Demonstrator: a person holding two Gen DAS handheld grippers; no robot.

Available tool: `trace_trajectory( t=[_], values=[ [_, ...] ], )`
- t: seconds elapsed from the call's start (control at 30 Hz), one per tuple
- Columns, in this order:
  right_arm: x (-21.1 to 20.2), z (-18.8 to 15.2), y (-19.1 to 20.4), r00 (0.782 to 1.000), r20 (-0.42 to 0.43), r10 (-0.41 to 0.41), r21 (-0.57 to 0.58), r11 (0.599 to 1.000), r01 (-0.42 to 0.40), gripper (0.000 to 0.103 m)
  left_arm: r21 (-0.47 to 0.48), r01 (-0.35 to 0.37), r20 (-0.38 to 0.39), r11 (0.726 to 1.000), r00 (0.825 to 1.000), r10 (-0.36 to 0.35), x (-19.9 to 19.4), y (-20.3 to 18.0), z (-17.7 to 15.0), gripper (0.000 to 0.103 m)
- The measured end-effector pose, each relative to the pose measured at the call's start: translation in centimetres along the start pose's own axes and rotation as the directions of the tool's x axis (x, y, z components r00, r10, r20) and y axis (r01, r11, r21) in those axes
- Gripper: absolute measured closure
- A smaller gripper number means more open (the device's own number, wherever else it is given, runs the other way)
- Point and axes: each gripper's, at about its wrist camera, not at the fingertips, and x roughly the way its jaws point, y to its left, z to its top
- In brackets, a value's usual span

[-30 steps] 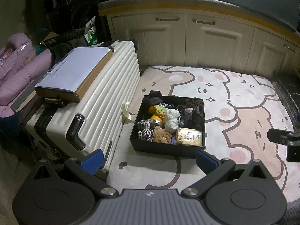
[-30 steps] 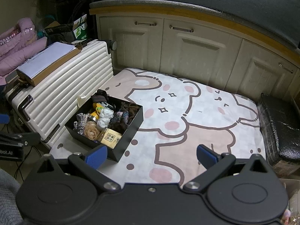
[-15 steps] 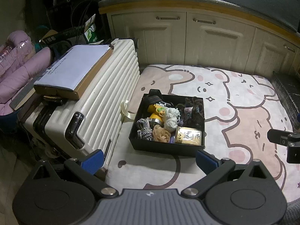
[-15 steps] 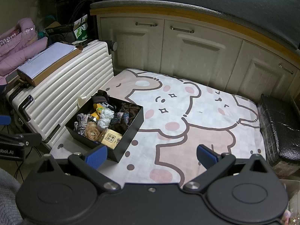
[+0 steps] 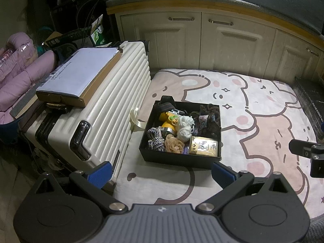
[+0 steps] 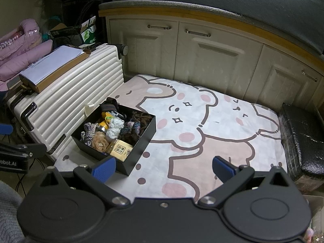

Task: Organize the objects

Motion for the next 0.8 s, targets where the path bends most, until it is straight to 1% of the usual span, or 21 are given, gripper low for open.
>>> trace_trajectory(
  t=[0.8],
  values=[
    [-0.04,-0.08,0.19,1.000,0.000,0.002,-0.003,1.000,-0.002,0.000,-0.001,0.002,-0.004,1.000,1.000,-0.002,0.12,-0.02,0.01,0.000]
  ],
)
